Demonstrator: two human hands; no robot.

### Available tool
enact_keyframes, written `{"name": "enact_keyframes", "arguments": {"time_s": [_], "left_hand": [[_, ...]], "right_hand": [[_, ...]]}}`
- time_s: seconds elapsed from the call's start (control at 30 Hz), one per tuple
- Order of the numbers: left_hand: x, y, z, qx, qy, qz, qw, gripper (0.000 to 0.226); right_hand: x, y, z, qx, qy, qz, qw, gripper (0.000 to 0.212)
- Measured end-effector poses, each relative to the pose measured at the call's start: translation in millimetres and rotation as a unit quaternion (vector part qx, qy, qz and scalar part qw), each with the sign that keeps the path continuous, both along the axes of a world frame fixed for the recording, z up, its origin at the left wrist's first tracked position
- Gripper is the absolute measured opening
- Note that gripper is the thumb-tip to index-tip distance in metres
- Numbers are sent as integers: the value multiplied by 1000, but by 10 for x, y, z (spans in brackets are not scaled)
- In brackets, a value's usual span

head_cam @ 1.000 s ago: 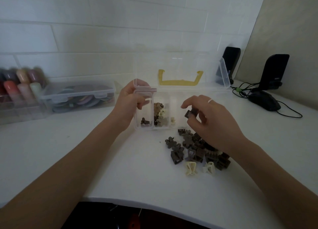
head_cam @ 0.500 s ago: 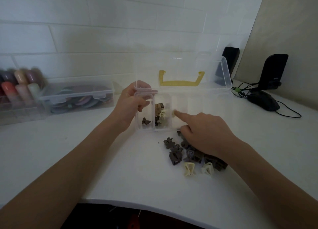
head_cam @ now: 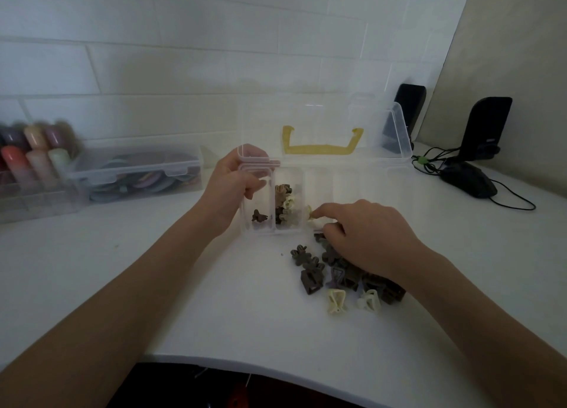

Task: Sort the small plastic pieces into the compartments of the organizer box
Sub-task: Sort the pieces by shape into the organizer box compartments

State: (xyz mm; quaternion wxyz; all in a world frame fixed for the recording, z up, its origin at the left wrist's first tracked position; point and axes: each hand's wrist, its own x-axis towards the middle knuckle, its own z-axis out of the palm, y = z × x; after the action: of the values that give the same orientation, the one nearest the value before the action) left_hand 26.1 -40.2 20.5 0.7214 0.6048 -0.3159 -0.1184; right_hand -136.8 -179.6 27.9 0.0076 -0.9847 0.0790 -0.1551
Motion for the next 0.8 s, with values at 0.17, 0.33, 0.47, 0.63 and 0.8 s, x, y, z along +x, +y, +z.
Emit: {"name": "enact_keyframes", "arguments": {"time_s": [0.17, 0.33, 0.47, 0.63, 0.8], "left_hand": [[-2, -12, -3, -3, 6, 3, 1000, 41], [-38, -16, 1, -4, 0, 18, 1000, 37], [-71, -10, 13, -6, -2, 24, 1000, 36], [-95, 12, 25, -2, -9, 26, 1000, 38], [-117, 29, 50, 0, -4, 28, 1000, 38]], "right_hand": [[-44, 98, 67, 32, -109, 29, 993, 25], [7, 408, 191, 34, -102, 141, 984, 35], [233, 626, 159, -31, 20, 98, 995, 37], [383, 713, 129, -67, 98, 63, 991, 35], [242, 617, 125, -28, 79, 88, 993, 49]]}}
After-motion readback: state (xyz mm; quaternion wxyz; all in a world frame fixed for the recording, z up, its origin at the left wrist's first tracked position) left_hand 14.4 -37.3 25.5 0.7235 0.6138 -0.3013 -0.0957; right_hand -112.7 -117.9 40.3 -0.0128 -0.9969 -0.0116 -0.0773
